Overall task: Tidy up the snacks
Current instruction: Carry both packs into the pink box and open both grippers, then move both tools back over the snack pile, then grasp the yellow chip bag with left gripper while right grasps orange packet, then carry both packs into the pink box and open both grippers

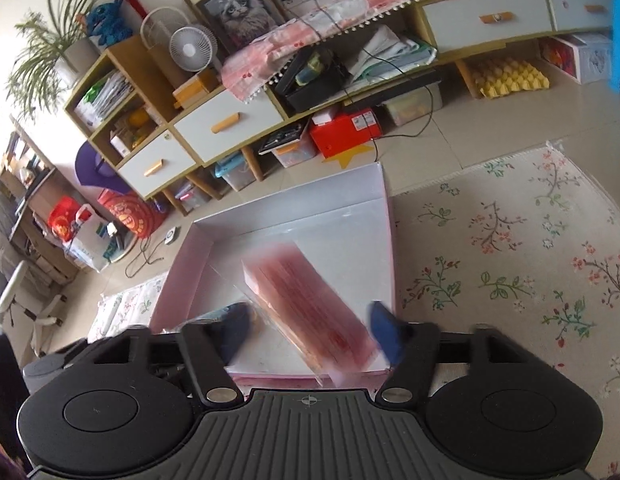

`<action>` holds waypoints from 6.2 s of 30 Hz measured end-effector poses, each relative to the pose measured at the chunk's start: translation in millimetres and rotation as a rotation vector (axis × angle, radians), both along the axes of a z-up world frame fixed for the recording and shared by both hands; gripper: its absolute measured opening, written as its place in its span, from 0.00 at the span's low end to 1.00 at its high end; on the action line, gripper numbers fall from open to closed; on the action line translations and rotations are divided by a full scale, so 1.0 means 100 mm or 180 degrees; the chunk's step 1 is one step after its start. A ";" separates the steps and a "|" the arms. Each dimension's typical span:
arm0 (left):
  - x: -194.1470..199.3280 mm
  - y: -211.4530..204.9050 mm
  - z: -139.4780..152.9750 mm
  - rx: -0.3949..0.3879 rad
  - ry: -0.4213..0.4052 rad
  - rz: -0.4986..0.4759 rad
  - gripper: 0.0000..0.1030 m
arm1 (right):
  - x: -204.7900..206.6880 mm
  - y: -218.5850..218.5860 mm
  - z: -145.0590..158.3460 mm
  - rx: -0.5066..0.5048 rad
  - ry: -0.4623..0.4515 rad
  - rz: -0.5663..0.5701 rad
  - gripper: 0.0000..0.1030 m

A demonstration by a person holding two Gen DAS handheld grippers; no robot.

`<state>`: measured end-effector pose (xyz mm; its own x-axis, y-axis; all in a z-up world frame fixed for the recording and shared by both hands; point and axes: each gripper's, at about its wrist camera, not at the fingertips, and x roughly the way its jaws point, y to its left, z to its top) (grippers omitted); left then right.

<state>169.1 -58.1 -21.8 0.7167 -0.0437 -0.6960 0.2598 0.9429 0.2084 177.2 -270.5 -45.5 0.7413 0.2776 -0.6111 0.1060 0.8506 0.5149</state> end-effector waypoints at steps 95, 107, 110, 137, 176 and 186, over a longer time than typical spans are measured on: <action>-1.42 1.26 -0.31 -0.0429 0.1271 -0.0533 0.49 | -1.81 2.02 -0.36 -0.1970 -0.0485 0.2998 0.60; -1.36 1.30 -0.26 -0.0480 0.1208 -0.0362 0.45 | -1.79 2.08 -0.33 -0.1971 -0.0514 0.2944 0.50; -1.35 1.33 -0.22 -0.0529 0.1168 -0.0329 0.45 | -1.77 2.07 -0.30 -0.1903 -0.0509 0.2918 0.50; -1.14 1.35 0.03 -0.0852 0.0987 -0.0081 0.45 | -1.46 1.64 0.08 -0.1105 -0.0362 0.2127 0.07; 0.13 0.41 0.23 -0.1309 0.0584 -0.0042 0.45 | -0.35 0.08 0.29 0.0498 -0.0469 -0.0259 0.03; 0.36 0.06 -0.05 -0.1015 0.0459 0.0005 0.45 | -0.03 0.12 -0.06 0.0470 -0.0351 -0.0388 0.04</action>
